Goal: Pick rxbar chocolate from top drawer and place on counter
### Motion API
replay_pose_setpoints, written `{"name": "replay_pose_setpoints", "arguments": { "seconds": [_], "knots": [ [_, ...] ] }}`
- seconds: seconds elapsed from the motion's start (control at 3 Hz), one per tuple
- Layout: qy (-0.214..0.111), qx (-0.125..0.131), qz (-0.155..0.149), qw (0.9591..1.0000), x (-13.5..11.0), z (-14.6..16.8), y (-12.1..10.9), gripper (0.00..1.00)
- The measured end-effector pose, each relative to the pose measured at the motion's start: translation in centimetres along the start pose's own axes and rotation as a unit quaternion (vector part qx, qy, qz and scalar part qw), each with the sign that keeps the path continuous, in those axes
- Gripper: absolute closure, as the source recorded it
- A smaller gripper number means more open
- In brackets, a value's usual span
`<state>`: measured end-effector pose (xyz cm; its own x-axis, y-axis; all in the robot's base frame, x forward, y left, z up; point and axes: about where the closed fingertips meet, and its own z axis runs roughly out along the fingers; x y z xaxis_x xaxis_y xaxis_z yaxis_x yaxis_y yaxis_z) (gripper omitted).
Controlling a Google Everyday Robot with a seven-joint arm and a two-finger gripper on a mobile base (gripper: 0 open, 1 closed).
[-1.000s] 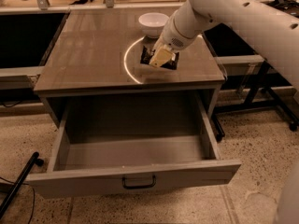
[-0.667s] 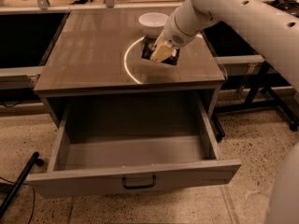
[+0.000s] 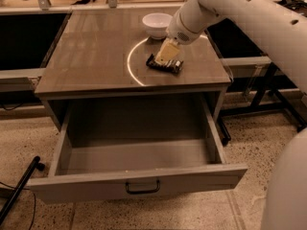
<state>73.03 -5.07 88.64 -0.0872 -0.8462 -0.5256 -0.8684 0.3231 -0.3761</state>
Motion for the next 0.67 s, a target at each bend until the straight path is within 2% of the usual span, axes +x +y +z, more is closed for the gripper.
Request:
{"name": "replay_pose_setpoints", "arguments": {
  "seconds": [0.33,0.67],
  "knots": [
    [0.006,-0.009,-0.002,0.9999,0.5,-0.4,0.5,0.0],
    [0.016,-0.013,-0.003,0.9998,1.7,-2.5,1.4,0.0]
  ]
}}
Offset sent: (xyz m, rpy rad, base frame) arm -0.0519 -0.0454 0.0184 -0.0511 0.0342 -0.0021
